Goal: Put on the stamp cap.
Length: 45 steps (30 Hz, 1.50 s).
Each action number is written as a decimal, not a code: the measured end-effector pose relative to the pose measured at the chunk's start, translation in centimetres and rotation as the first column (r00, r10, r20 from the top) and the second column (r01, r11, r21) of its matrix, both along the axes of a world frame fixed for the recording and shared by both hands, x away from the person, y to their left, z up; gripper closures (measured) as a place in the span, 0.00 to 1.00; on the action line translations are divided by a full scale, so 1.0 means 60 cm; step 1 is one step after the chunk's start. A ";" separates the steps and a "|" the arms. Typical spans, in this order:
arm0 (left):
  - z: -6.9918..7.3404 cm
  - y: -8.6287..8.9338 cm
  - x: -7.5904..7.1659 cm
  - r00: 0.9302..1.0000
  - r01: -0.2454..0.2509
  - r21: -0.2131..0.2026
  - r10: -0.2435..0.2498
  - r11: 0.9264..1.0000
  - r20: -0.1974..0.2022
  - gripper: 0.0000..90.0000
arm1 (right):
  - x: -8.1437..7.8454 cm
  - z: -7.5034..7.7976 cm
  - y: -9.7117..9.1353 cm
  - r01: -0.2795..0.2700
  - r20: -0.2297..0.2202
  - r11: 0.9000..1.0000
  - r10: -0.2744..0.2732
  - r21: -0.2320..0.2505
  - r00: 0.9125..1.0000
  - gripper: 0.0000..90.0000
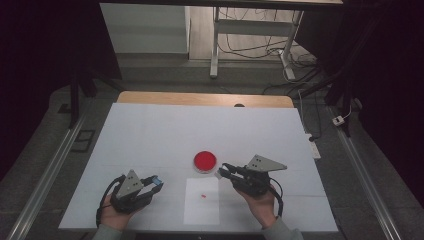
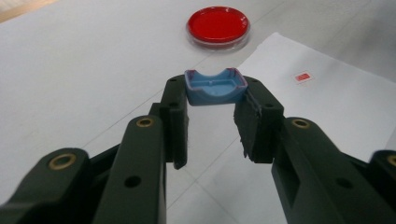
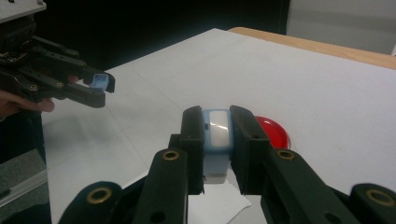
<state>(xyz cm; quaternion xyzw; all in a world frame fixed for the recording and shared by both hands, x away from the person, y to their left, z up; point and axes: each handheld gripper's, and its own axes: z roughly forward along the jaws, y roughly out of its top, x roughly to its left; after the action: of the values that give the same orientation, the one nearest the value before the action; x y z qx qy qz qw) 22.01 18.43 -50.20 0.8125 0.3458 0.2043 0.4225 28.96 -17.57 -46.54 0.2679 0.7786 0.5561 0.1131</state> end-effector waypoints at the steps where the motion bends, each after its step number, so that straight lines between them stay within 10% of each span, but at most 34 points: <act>1: 0.000 -0.003 0.001 1.000 0.004 0.001 -0.004 1.000 0.001 0.73 | 0.000 0.000 0.001 0.000 0.001 1.000 0.000 -0.001 1.000 0.84; 45: -0.005 -0.119 0.022 0.987 0.161 0.071 -0.160 0.984 -0.015 0.72 | -0.004 -0.002 0.000 0.001 -0.005 1.000 0.000 0.009 1.000 0.84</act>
<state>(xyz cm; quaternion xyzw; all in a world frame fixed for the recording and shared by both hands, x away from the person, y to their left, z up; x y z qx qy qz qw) 23.31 11.26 -50.49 0.8534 0.2736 0.1783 0.4063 28.73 -17.56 -46.65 0.2700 0.7761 0.5591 0.1102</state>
